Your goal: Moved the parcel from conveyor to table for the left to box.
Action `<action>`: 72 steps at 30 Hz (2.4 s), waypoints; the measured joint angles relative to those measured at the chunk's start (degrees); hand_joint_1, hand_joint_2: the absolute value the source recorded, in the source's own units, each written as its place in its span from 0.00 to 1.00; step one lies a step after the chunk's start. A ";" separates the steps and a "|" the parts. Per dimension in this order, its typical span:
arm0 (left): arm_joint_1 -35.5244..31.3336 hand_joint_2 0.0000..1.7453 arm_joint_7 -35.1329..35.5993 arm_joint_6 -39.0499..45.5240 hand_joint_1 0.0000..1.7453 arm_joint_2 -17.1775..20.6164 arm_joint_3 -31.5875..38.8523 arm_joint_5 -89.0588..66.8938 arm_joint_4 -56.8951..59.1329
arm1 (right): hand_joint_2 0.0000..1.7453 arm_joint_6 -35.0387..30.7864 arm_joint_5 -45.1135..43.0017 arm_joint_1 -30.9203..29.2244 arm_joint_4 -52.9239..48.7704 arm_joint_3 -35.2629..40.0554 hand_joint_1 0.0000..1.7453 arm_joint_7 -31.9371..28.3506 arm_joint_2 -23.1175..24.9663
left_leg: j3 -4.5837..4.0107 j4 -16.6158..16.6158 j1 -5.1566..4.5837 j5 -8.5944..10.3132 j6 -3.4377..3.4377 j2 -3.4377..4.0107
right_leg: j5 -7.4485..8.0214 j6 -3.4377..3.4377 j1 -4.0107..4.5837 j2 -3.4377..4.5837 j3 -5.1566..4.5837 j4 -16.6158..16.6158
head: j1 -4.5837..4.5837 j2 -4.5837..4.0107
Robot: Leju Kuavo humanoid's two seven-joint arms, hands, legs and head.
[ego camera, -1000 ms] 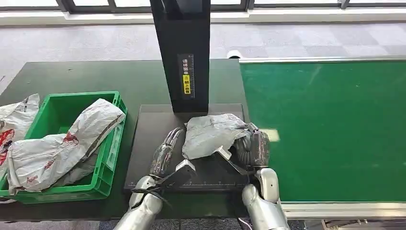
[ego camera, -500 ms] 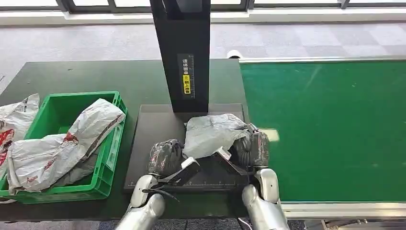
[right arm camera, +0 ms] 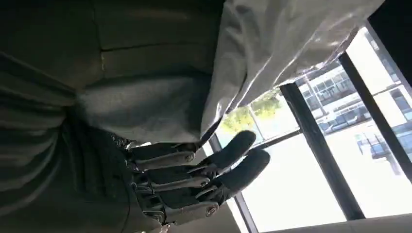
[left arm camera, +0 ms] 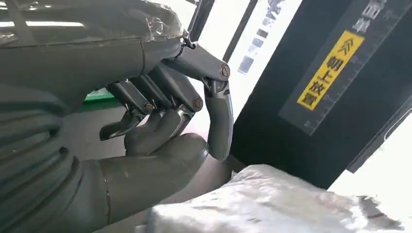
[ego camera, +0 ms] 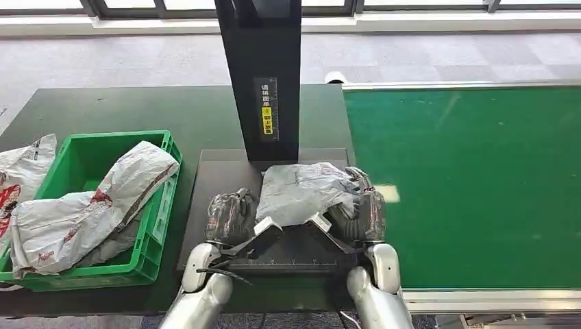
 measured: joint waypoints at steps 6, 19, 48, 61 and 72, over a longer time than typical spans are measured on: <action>0.43 1.00 -0.52 -0.02 1.00 0.15 0.00 0.46 -2.03 | 1.00 0.00 0.07 0.11 -0.31 -0.11 0.00 -0.22 0.11 | 0.00 0.00 0.00 0.00 0.00 0.00 | 0.00 0.00 0.00 0.00 0.00 0.00 | 0.00 0.00; 0.62 1.00 -0.59 0.00 0.29 0.20 0.00 0.50 -3.01 | 1.00 0.00 0.07 0.15 -0.46 -0.20 0.00 -0.31 0.13 | -0.01 0.00 0.00 0.00 0.00 -0.01 | 0.00 0.00 0.00 0.00 0.00 0.00 | 0.00 0.00; 0.58 1.00 -2.67 -0.02 0.00 0.24 0.00 5.35 -1.88 | 1.00 0.00 -2.47 0.23 -0.46 -0.20 0.00 -1.44 0.24 | -0.02 0.00 0.00 0.00 0.00 0.00 | 0.00 0.00 0.00 0.00 -0.03 0.00 | 0.00 0.00; 0.56 1.00 -2.82 -0.02 0.00 0.24 0.00 5.35 -1.66 | 1.00 0.00 -2.82 0.83 -0.92 0.13 0.00 -1.05 0.61 | -0.03 0.00 0.00 0.00 0.00 0.00 | 0.00 0.00 0.00 0.00 -0.05 0.00 | 0.00 0.00; 0.79 1.00 -3.61 -0.02 0.00 0.31 0.11 5.31 -3.19 | 1.00 15.96 -3.83 7.01 -10.14 13.89 0.00 4.96 -0.59 | -0.11 -0.02 0.04 -0.01 -0.01 -0.01 | -0.01 -0.01 0.03 -0.01 -0.11 0.00 | -0.02 0.00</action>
